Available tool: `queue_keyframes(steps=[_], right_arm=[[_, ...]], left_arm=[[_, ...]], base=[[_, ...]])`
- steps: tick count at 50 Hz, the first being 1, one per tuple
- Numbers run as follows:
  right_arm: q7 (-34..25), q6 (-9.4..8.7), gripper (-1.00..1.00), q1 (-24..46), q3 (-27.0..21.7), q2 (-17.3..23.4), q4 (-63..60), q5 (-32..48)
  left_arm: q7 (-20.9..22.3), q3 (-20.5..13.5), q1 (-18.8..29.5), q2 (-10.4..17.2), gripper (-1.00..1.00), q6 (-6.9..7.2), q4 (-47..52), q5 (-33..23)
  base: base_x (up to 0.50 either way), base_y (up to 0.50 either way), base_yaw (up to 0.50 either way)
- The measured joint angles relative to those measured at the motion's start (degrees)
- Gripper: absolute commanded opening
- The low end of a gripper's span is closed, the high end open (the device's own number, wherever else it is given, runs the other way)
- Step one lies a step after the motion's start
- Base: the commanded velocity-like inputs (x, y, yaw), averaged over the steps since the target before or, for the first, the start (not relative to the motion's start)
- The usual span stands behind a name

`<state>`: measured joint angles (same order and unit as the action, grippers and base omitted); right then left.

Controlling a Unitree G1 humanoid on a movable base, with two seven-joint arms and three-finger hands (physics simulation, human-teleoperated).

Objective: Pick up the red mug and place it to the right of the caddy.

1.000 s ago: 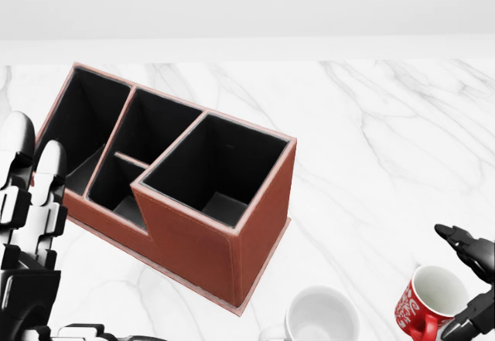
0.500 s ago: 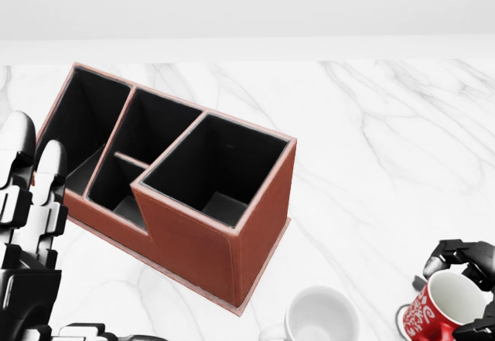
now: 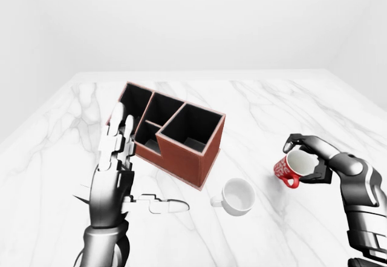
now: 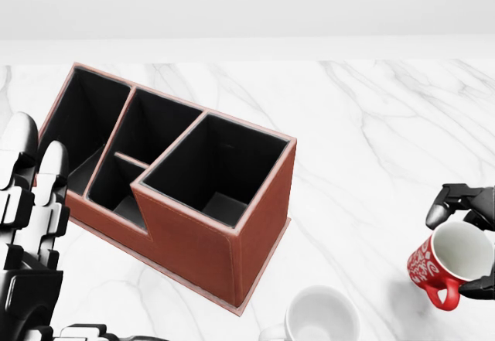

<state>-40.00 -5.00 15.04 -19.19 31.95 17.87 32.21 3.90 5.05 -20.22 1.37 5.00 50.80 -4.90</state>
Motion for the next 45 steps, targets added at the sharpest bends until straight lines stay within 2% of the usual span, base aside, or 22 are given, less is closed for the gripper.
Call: queue_keyframes(steps=[19, 45], right_arm=[[0.00, 0.00, -1.00, 3.93, 3.09, -3.24, -9.96, 5.23], [0.00, 0.00, -1.00, 5.72, 8.09, -9.26, -14.60, 11.16]], left_arm=[[0.19, -0.36, -0.20, -0.07, 1.00, 0.00, 0.32, 0.21], [0.22, -0.46, 0.18, -0.12, 1.00, 0.00, -0.16, 0.19]], base=[[0.00, 0.00, 0.00], [0.00, 0.00, 0.00]])
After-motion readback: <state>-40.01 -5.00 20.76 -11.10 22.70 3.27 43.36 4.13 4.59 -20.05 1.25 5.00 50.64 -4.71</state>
